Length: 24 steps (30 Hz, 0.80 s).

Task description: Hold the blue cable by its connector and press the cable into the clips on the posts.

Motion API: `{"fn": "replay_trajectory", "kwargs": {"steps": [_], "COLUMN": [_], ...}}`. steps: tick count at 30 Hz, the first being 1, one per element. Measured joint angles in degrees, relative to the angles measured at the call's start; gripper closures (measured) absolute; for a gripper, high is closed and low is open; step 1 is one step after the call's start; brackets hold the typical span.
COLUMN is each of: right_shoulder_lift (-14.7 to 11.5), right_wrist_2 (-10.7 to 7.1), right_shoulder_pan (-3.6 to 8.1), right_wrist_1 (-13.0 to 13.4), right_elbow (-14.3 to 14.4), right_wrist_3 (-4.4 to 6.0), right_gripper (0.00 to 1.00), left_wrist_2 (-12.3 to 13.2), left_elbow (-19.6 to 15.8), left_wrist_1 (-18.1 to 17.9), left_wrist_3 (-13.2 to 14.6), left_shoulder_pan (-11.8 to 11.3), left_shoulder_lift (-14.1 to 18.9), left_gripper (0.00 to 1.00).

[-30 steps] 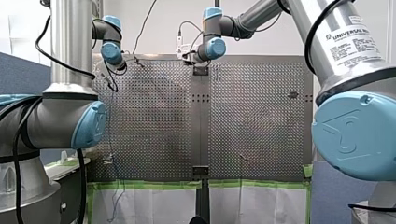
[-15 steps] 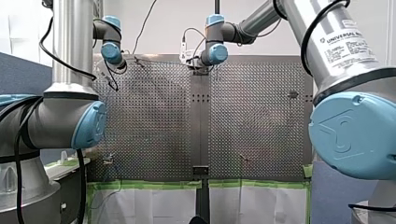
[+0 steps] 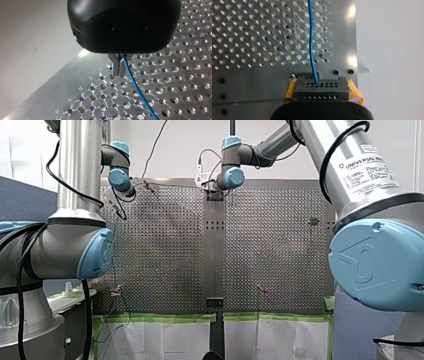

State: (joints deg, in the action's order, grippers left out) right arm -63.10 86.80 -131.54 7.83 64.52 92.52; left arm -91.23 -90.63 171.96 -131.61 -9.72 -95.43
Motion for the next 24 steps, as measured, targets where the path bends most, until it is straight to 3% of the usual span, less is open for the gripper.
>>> {"fn": "replay_trajectory", "kwargs": {"steps": [7, 16, 20, 24], "right_shoulder_lift": [0.09, 0.1, 0.15, 0.16], "right_wrist_2": [2.06, 6.79, 8.75, 10.07], "right_shoulder_pan": [1.2, 2.07, 1.98, 1.84], "right_wrist_1": [-0.13, -0.53, -0.6, -0.61], "right_elbow": [-0.45, -0.48, -0.48, -0.48], "right_wrist_3": [0.29, 0.15, -0.53, -1.28], "right_gripper": [1.0, 1.0, 1.0, 1.0], "left_wrist_2": [0.98, 1.89, 2.42, 2.94], "left_elbow": [0.03, 0.1, 1.02, 1.95], "left_wrist_1": [-0.04, -0.07, 0.82, 2.43], "left_wrist_3": [-0.1, -0.81, -1.31, 0.07], "left_shoulder_pan": [-0.24, -0.23, 0.01, -0.21], "left_shoulder_lift": [-0.03, -0.29, -1.74, -3.78], "left_gripper": [1.0, 1.0, 1.0, 1.0]}}
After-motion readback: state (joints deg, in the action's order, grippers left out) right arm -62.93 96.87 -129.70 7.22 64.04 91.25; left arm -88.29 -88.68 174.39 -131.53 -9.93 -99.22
